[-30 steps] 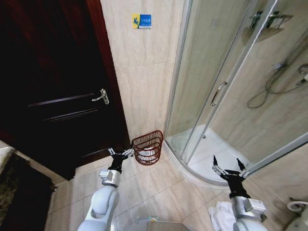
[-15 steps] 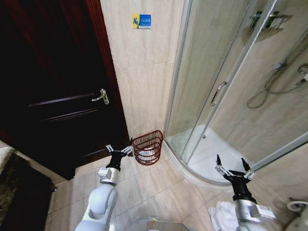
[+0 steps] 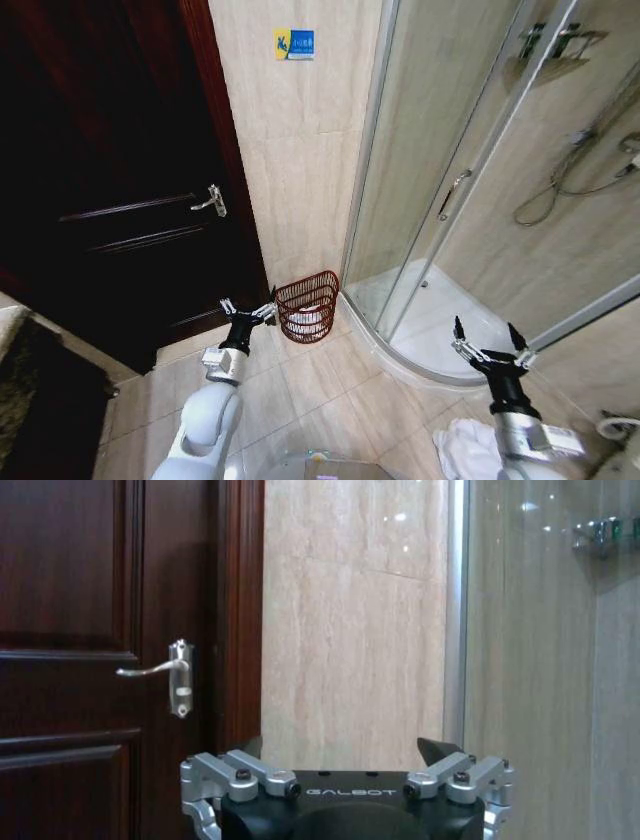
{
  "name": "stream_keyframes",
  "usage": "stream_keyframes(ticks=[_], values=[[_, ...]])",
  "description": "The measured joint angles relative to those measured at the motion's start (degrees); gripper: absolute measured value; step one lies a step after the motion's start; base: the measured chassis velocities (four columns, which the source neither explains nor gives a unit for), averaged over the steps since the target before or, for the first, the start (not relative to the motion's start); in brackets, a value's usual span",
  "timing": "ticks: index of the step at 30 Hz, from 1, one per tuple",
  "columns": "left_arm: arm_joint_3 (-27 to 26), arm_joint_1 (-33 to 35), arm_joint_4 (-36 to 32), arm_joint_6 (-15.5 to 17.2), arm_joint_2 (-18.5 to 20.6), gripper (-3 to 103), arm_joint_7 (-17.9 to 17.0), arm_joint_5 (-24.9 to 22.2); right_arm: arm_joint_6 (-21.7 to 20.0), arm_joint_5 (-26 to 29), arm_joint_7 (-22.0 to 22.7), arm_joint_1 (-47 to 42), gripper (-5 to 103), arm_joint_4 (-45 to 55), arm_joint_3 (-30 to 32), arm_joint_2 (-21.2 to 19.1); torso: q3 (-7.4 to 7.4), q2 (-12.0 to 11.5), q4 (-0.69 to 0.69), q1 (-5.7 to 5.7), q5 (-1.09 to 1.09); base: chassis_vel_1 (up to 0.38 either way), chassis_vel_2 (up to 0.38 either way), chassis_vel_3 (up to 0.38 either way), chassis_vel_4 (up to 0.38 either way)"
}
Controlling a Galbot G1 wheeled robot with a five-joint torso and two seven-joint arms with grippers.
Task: Discard the used towel into the hamper.
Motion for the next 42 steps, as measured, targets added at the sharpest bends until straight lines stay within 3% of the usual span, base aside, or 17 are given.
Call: stream_keyframes(ticks=[42], values=[[0.7,1.9,-1.7,-0.3,-1.2,100,0.0,0.0,0.0,0.7,-0.4,0.4,100,-0.8,1.3,-0.4,0.0,0.0,0.0,-0.01,0.0,-0.022,-0.019,0.019,0.019]])
